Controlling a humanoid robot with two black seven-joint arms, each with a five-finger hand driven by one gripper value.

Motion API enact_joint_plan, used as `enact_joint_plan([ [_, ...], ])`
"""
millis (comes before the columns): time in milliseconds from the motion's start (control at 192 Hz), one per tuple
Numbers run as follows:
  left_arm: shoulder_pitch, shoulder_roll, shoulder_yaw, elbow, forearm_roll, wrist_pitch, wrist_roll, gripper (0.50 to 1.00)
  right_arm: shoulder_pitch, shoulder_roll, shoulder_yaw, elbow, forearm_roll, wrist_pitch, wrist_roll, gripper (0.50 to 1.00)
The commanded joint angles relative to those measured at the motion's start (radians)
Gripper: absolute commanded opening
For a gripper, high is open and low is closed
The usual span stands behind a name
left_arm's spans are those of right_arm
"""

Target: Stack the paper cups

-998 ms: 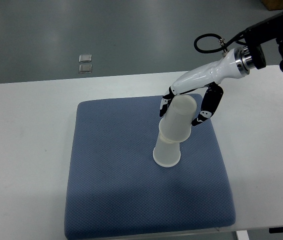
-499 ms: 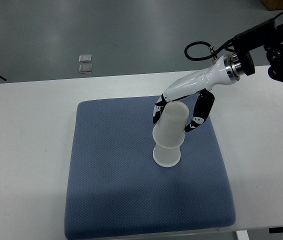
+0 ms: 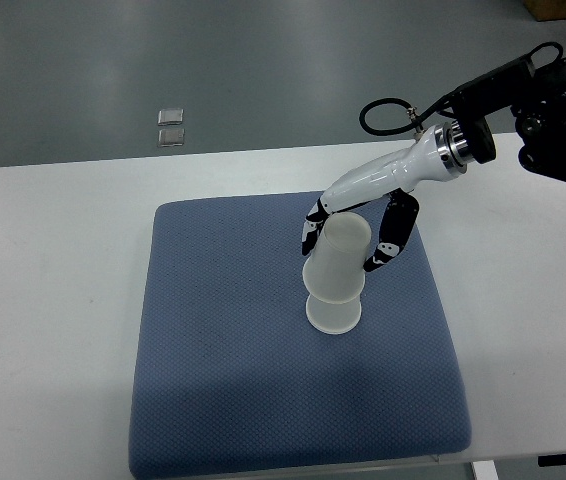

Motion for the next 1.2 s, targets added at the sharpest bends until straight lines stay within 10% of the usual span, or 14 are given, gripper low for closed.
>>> enact_joint_plan([
  [0,0.0,0.0,0.0,0.0,0.0,0.0,0.0,1.0,-0.015,0.012,0.0,-0.006,-0.001,-0.015,-0.004,0.862],
  [411,0.0,0.0,0.0,0.0,0.0,0.0,0.0,1.0,-0.034,-0.008,0.049,-0.077,0.092,-0.038,-0.046,0.921],
  [806,0.0,0.0,0.0,0.0,0.0,0.0,0.0,1.0,-0.231,0.068,0.126,-0.365,0.951,-0.247,-0.213,0.921],
  [1195,0.0,0.0,0.0,0.0,0.0,0.0,0.0,1.0,-0.428,0.243,0.249,-0.603,1.532,-0.297,-0.311,0.921],
])
